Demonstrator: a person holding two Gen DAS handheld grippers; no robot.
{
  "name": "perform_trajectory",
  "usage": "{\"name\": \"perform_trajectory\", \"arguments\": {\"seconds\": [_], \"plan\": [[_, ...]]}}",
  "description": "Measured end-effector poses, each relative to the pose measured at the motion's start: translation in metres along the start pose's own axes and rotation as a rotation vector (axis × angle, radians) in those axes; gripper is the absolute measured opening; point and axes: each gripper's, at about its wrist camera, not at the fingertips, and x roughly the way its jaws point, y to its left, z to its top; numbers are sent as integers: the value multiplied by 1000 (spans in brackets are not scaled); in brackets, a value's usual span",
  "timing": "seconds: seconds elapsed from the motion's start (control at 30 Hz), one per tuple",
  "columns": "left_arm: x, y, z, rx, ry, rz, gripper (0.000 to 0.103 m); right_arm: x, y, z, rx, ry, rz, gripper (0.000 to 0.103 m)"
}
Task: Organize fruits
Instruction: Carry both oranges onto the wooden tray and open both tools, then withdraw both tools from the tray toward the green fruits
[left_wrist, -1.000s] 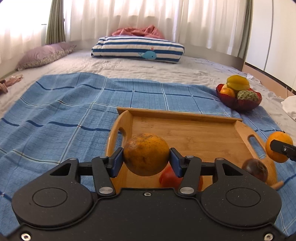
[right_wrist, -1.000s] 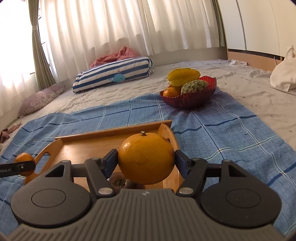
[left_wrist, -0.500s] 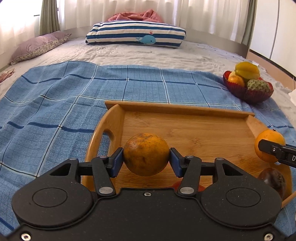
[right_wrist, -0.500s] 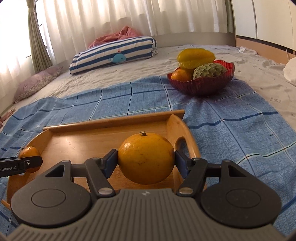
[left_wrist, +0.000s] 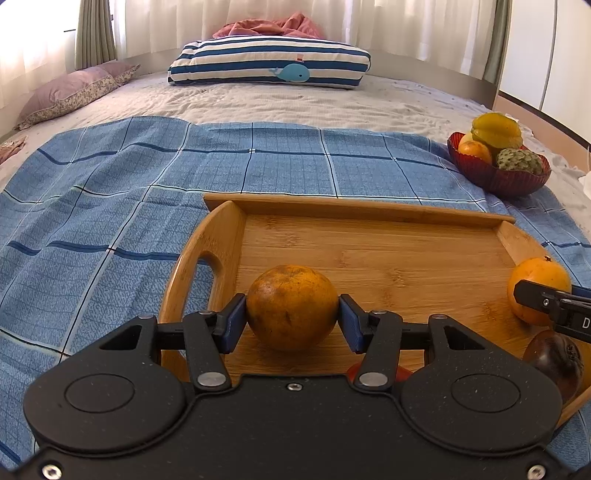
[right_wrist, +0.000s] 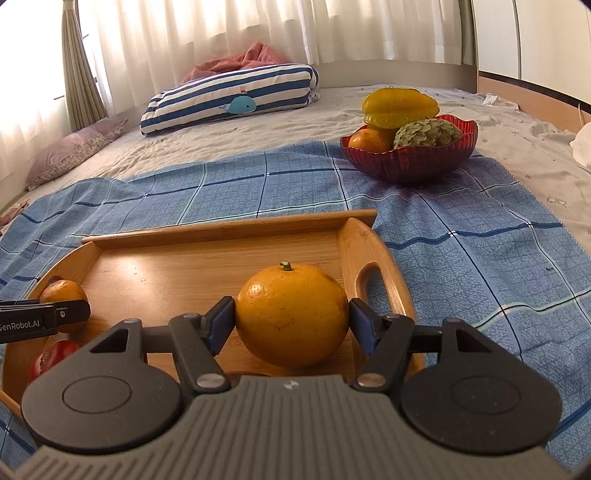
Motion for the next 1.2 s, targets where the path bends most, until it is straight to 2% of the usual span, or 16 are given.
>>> {"name": "perform_trajectory", "arguments": {"seconds": [0.47,0.53,0.6,0.67,0.87,1.2], "plan": [[-2,-3,0,8,8,11,52,-4,0,-3,-4,23,-1,72],[-8,-1,0,-4,-11,9,55,-7,0,-2,-4,26,-4,80],[-16,0,1,-2,-40,14,68,-10,1,-2,-8,23,-4,81],[-26,2,2,4,-63,14,70,-15,1,-2,-6,20,9,84],[-59,6,-5,6,-108,-21,77,-42,5,-10,-24,-26,26,89],[-114,3,-43,29,-183,-64,86,-107,16,-44,-82,-166,56,98]]}}
